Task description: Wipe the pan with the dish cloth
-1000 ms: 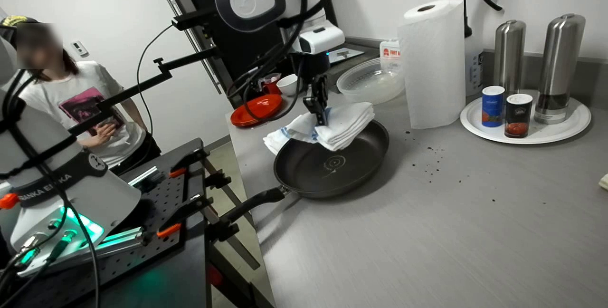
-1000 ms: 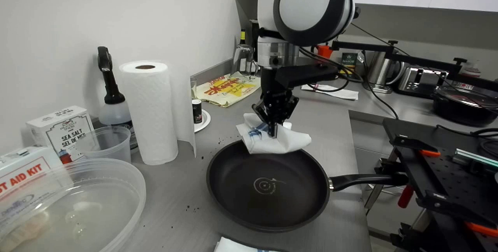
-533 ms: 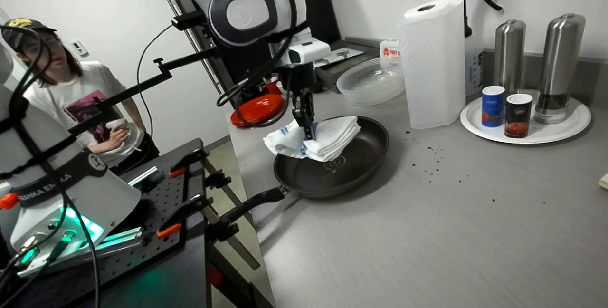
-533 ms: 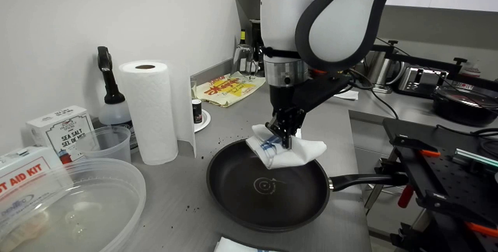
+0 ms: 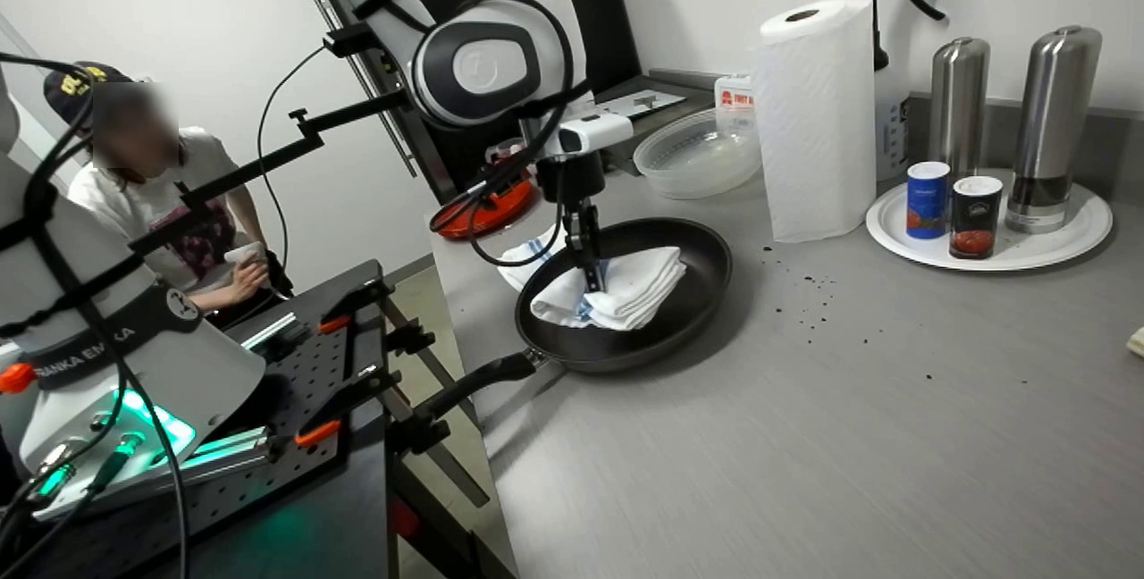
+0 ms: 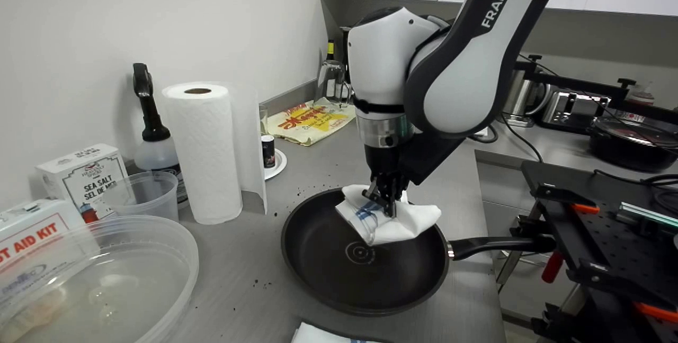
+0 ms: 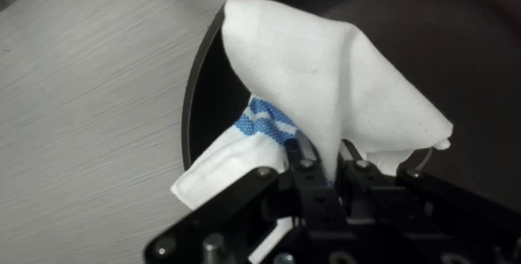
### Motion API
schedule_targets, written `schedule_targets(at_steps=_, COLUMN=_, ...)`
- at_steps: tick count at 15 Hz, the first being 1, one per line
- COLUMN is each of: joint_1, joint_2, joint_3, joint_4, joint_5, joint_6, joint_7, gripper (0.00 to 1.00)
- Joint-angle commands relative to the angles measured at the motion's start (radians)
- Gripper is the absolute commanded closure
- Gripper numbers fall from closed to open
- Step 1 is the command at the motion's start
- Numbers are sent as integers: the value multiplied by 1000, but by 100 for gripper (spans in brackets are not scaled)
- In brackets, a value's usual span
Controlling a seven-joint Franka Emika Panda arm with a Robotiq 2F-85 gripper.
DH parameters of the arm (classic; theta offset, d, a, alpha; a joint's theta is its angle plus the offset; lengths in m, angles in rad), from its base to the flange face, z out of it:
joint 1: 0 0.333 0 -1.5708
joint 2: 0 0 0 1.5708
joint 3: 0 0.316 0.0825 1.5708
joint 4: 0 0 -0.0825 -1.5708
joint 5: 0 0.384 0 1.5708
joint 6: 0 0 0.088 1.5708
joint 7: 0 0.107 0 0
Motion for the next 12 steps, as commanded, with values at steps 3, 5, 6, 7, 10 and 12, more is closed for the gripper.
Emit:
schedule_targets(at_steps=3, joint_1=-18, joint_2=149, joint_3=-38, joint_4=155, joint_5=8, joint_6=20, joint_7=-22, gripper=97)
schedule_targets(at_steps=5, joint_1=-32, joint_2=187, joint_3=-53, joint_4=203, joint_5=16, joint_6=14, joint_7=-23, gripper=97)
schedule_targets(at_steps=6, joint_1=-38, joint_2=202, joint_3=-60, joint_4=222, joint_5=20, joint_6=12, joint_7=-23, gripper=97)
schedule_targets(at_steps=7, joint_1=-46, joint_2=217, joint_3=-64, joint_4=241, joint_5=24, joint_6=8, joint_7=-24, gripper=97)
schedule_targets(at_steps=10, joint_1=-70, joint_2=254, joint_3=-64, joint_4=280, joint_5=36, joint_6=0, joint_7=-27, gripper=97)
schedule_targets(at_steps=12, joint_1=-78, joint_2=271, joint_3=-57, joint_4=295, joint_5=44, joint_6=-7, joint_7=-31, gripper=97)
